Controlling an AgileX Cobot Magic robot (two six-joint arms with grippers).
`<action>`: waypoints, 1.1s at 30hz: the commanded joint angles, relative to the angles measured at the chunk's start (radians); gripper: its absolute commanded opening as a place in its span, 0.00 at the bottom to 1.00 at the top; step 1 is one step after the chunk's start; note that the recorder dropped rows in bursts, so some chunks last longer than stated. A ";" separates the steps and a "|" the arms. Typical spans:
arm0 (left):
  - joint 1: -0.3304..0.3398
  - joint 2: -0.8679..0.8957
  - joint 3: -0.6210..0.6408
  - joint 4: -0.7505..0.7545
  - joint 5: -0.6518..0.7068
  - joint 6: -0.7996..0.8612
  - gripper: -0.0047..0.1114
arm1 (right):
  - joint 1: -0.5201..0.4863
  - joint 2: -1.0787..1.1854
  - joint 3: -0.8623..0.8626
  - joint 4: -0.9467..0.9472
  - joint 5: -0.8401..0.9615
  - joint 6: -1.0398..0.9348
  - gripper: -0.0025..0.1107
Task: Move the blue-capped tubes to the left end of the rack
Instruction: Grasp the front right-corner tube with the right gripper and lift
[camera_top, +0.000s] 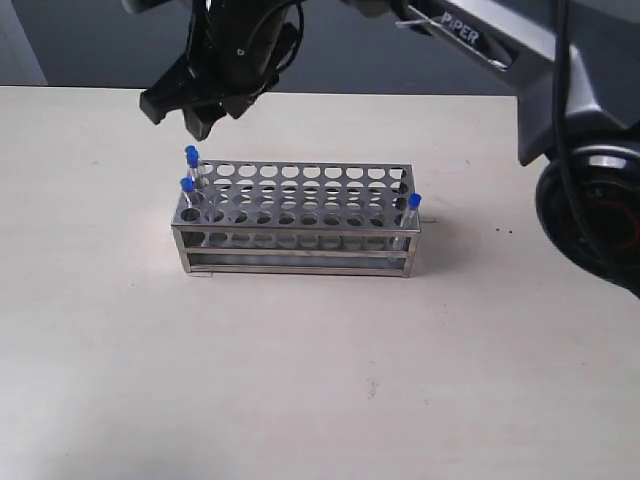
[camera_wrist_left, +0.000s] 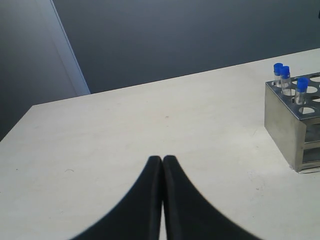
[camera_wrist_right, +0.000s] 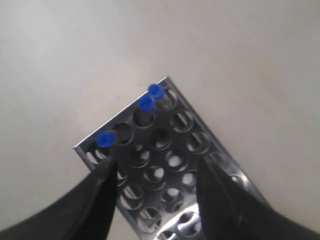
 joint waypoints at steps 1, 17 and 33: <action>-0.013 0.004 -0.002 0.004 -0.013 -0.003 0.04 | -0.005 -0.061 0.018 -0.148 0.006 0.068 0.44; -0.013 0.004 -0.002 0.004 -0.013 -0.003 0.04 | -0.161 -0.373 0.748 -0.251 0.006 0.165 0.44; -0.013 0.004 -0.002 0.004 -0.013 -0.003 0.04 | -0.188 -0.347 0.842 -0.202 -0.170 0.168 0.44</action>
